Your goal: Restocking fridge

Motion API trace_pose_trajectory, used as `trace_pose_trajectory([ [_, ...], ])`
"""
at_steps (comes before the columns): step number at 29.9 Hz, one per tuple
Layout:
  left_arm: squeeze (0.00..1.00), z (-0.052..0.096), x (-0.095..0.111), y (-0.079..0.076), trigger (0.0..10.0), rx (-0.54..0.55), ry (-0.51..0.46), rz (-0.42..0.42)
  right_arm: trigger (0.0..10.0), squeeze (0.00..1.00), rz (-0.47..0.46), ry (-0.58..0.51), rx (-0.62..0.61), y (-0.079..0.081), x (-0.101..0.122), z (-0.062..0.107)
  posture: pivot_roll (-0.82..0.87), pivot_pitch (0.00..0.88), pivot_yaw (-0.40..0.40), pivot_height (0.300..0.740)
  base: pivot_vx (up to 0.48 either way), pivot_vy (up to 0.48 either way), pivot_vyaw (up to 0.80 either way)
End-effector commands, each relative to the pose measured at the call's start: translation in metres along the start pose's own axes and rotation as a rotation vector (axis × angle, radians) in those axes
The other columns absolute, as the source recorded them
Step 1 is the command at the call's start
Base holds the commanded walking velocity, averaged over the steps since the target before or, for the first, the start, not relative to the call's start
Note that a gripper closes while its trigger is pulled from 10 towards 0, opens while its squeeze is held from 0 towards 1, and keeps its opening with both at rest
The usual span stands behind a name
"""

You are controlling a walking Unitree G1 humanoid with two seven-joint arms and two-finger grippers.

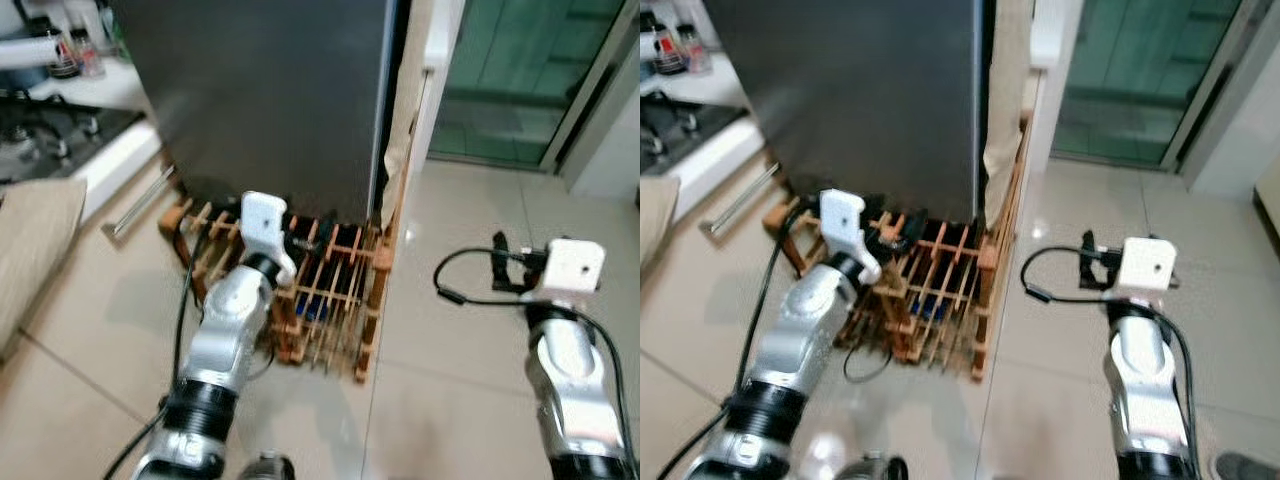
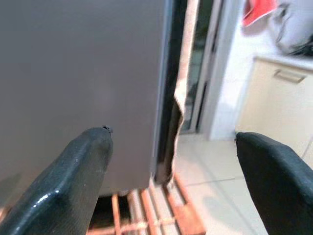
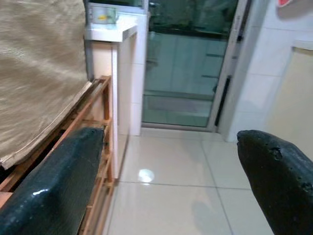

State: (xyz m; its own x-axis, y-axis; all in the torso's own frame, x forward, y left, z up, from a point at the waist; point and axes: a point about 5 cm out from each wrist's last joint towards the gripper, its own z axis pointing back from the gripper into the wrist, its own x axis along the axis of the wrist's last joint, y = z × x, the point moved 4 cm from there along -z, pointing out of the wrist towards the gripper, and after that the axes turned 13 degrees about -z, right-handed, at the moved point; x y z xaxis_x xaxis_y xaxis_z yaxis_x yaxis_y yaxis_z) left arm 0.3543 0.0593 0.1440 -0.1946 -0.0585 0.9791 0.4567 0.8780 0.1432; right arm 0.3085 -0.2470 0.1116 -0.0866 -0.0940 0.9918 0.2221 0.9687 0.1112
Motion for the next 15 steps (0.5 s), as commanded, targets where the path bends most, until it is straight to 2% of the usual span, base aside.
trace_pose_trajectory([
  [1, 0.0, 0.001, 0.011, 0.011, 10.0, 0.031, -0.047, -0.028, 10.0, 0.0, 0.005, -0.009, 0.022, 0.007, 0.002, -0.002, -0.14, 0.0, 0.042, 0.74, 0.311, -0.36, 0.0],
  [10, 0.0, -0.001, 0.005, 0.011, 10.0, 0.034, -0.005, -0.066, 10.0, 0.0, 0.0, -0.007, 0.034, 0.012, 0.0, -0.003, -0.14, 0.0, 0.046, 0.74, 0.365, -0.304, 0.0],
  [13, 0.0, -0.002, -0.001, 0.012, 10.0, 0.038, 0.028, -0.051, 10.0, 0.0, 0.001, -0.017, 0.036, 0.013, 0.001, -0.003, -0.14, 0.0, 0.046, 0.74, 0.424, 0.0, 0.0],
  [15, 0.0, -0.002, -0.007, 0.005, 10.0, 0.008, 0.052, -0.045, 10.0, 0.0, 0.002, -0.016, 0.036, 0.013, 0.001, -0.003, -0.13, 0.0, 0.046, 0.74, 0.431, 0.0, 0.0],
])
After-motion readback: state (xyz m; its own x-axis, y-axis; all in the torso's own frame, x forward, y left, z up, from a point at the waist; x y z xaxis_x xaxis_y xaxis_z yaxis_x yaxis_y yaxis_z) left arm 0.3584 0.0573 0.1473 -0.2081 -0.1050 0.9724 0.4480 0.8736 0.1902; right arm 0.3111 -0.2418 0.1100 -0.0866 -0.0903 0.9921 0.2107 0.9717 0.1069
